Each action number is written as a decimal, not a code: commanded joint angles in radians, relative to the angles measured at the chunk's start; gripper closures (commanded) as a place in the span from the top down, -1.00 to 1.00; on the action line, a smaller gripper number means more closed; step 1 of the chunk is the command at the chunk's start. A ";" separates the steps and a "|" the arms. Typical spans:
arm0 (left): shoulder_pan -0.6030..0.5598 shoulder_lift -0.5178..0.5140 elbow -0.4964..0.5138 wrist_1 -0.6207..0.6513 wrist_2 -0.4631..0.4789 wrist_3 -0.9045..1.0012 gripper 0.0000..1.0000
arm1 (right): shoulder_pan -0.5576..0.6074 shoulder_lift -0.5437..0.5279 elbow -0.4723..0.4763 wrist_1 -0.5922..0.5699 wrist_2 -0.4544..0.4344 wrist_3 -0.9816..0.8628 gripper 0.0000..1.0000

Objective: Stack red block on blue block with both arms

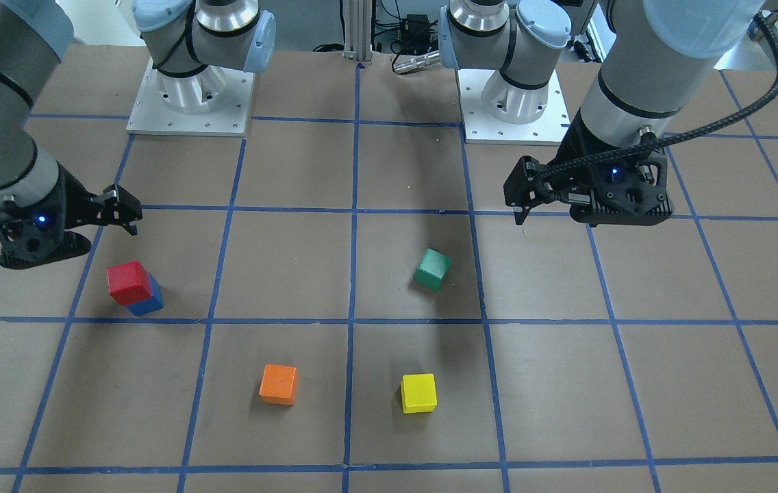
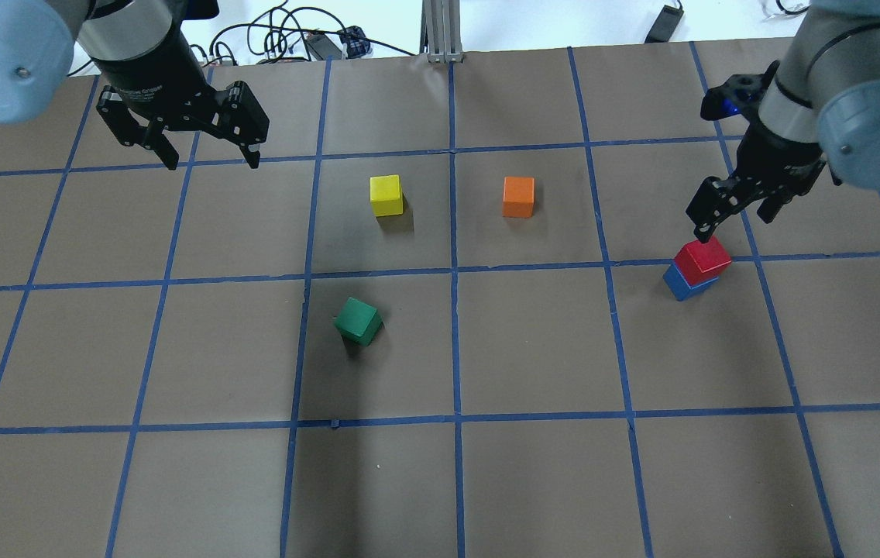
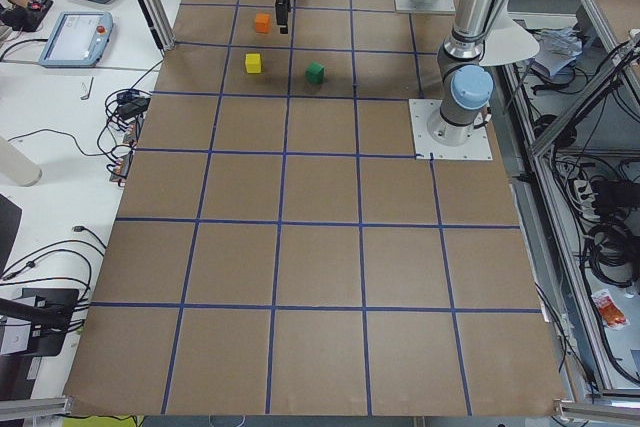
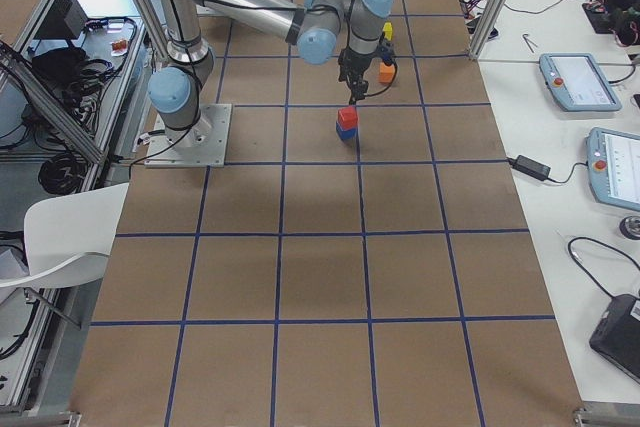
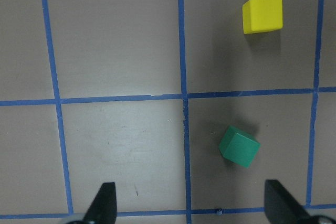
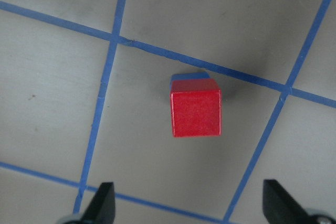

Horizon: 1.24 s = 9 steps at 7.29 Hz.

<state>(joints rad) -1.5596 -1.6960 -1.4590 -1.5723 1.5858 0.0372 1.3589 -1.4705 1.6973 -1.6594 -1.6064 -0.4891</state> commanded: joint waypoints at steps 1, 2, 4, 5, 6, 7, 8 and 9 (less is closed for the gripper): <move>0.001 0.001 0.000 0.000 0.000 0.001 1.00 | 0.022 -0.080 -0.140 0.218 0.005 0.180 1.00; 0.001 -0.001 0.000 0.000 -0.001 0.001 1.00 | 0.075 -0.076 -0.154 0.224 0.017 0.258 1.00; 0.003 -0.001 0.000 0.000 -0.001 0.001 1.00 | 0.167 -0.047 -0.154 0.217 0.017 0.421 1.00; 0.003 -0.001 0.000 0.000 -0.001 0.001 1.00 | 0.175 -0.057 -0.159 0.219 0.011 0.441 1.00; 0.003 -0.001 0.000 0.000 -0.001 0.000 1.00 | 0.178 -0.086 -0.151 0.219 0.051 0.440 1.00; 0.003 0.001 0.000 0.000 -0.001 0.001 1.00 | 0.181 -0.082 -0.151 0.216 0.087 0.442 1.00; 0.003 0.001 0.000 0.000 -0.001 0.000 1.00 | 0.186 -0.088 -0.151 0.216 0.091 0.463 1.00; 0.003 0.001 0.002 0.000 -0.001 0.001 1.00 | 0.209 -0.088 -0.151 0.216 0.089 0.542 1.00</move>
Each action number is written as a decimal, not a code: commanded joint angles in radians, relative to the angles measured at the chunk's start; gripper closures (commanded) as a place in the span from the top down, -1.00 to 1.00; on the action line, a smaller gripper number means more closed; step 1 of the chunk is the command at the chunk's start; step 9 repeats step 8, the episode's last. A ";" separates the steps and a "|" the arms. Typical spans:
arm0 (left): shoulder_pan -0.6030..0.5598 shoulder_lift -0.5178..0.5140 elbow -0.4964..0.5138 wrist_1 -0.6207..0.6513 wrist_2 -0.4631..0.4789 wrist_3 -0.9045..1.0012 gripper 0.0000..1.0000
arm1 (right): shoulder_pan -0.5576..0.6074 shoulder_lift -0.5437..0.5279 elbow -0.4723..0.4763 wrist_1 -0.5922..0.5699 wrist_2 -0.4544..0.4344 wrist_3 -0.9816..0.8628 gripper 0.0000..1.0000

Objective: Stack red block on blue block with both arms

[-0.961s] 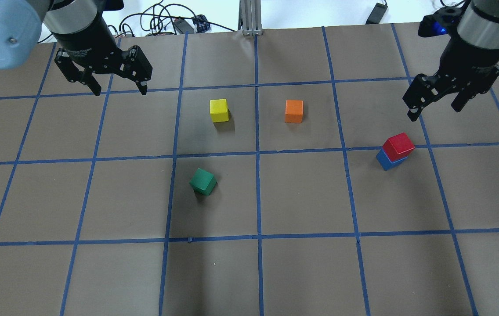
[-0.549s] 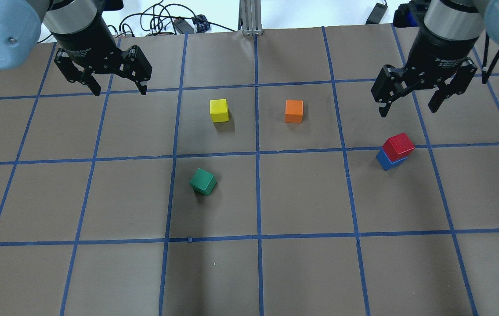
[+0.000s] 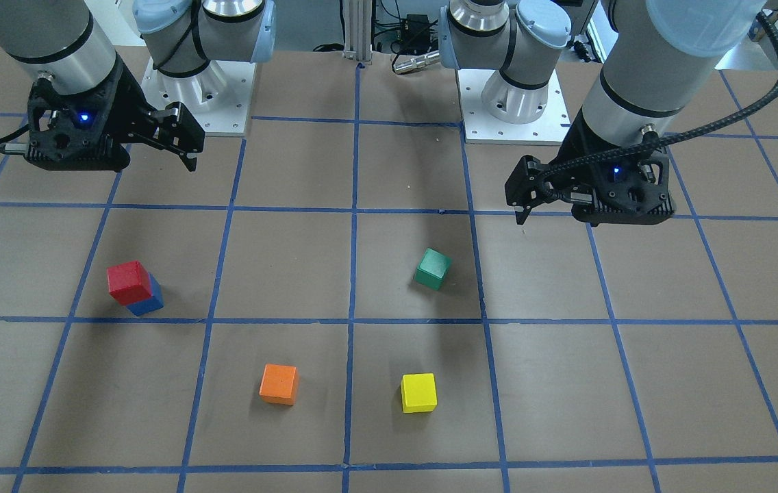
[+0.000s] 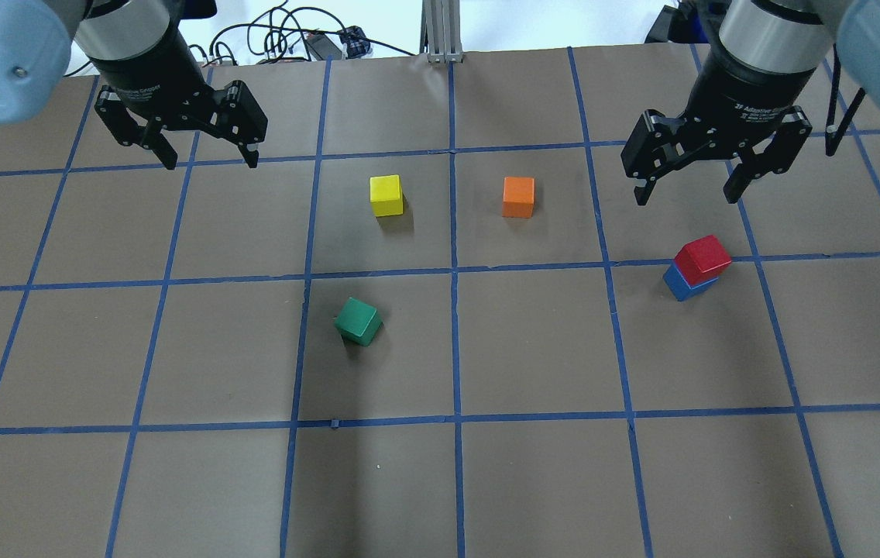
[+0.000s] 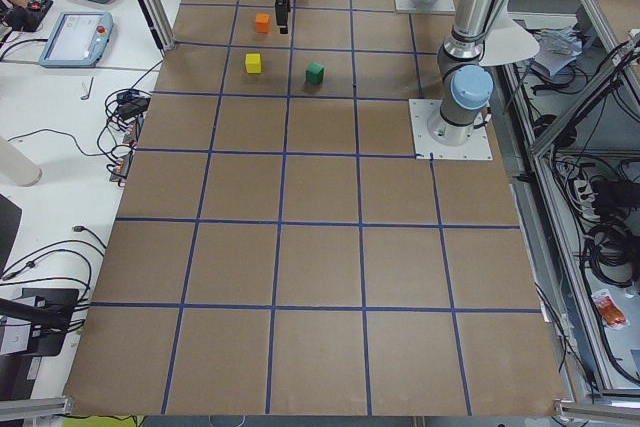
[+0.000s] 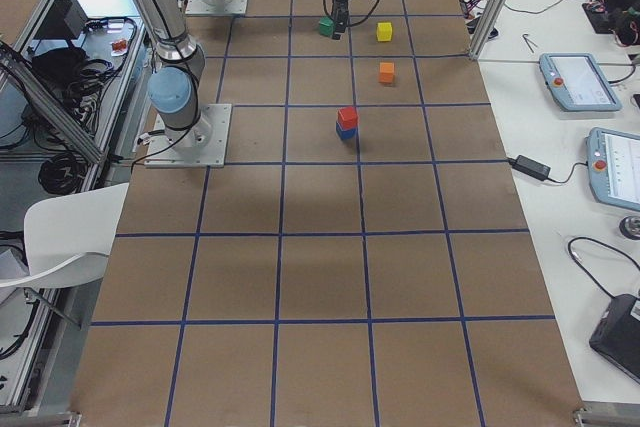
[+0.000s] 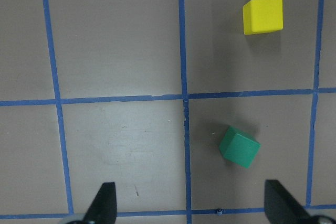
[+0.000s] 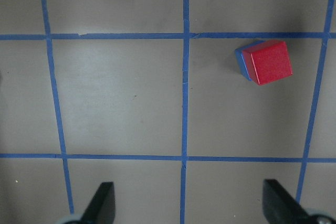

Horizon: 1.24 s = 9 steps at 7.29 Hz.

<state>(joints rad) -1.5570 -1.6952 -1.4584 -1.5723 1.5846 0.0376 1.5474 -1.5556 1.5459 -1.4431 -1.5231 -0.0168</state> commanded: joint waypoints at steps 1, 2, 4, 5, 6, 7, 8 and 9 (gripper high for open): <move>0.000 0.000 0.000 0.000 0.000 -0.001 1.00 | 0.061 -0.003 -0.001 -0.002 -0.009 0.101 1.00; 0.000 0.000 0.000 0.000 0.000 0.001 1.00 | 0.074 -0.003 -0.001 -0.005 -0.021 0.101 1.00; 0.000 0.000 0.000 0.000 0.000 0.001 1.00 | 0.068 0.000 -0.004 -0.013 -0.075 0.104 1.00; 0.000 0.002 0.001 0.000 0.000 0.001 1.00 | 0.056 0.002 -0.004 -0.014 -0.077 0.106 1.00; 0.000 0.002 0.001 0.000 0.000 0.001 1.00 | 0.051 -0.001 -0.003 -0.011 -0.078 0.109 1.00; 0.000 0.002 0.000 0.000 0.000 0.001 1.00 | 0.048 -0.001 -0.003 -0.011 -0.078 0.124 1.00; 0.000 0.002 0.001 0.000 -0.002 0.001 1.00 | 0.048 -0.003 -0.003 -0.010 -0.078 0.124 1.00; 0.000 0.002 0.001 0.000 -0.002 0.001 1.00 | 0.048 -0.003 -0.003 -0.010 -0.078 0.124 1.00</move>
